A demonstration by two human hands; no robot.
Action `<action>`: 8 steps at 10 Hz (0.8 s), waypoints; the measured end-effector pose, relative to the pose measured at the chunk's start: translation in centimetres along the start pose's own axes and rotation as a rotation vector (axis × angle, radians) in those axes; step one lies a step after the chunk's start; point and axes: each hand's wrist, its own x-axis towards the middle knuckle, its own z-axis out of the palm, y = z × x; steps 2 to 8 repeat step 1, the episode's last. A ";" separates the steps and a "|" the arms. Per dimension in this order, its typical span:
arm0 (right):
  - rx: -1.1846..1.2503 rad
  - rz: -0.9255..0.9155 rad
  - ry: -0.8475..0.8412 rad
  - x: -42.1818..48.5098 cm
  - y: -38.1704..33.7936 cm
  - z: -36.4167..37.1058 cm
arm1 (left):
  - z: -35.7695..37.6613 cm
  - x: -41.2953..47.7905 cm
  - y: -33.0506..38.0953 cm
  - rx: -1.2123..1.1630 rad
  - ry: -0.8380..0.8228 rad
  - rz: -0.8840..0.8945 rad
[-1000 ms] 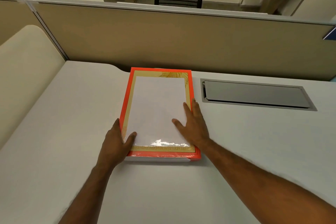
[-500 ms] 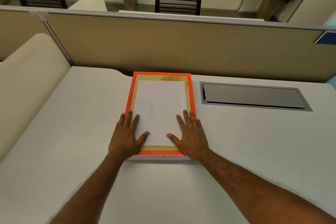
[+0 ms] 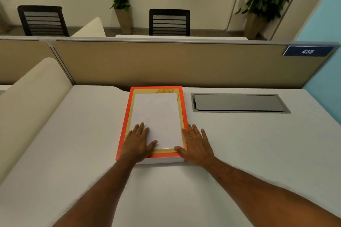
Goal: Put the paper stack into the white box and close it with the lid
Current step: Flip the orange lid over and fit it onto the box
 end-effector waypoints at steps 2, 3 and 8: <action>0.005 0.017 0.021 -1.0 1.2 -0.6 | -0.3 0.1 2.1 0.013 0.004 0.025; 0.005 0.017 0.021 -1.0 1.2 -0.6 | -0.3 0.1 2.1 0.013 0.004 0.025; 0.005 0.017 0.021 -1.0 1.2 -0.6 | -0.3 0.1 2.1 0.013 0.004 0.025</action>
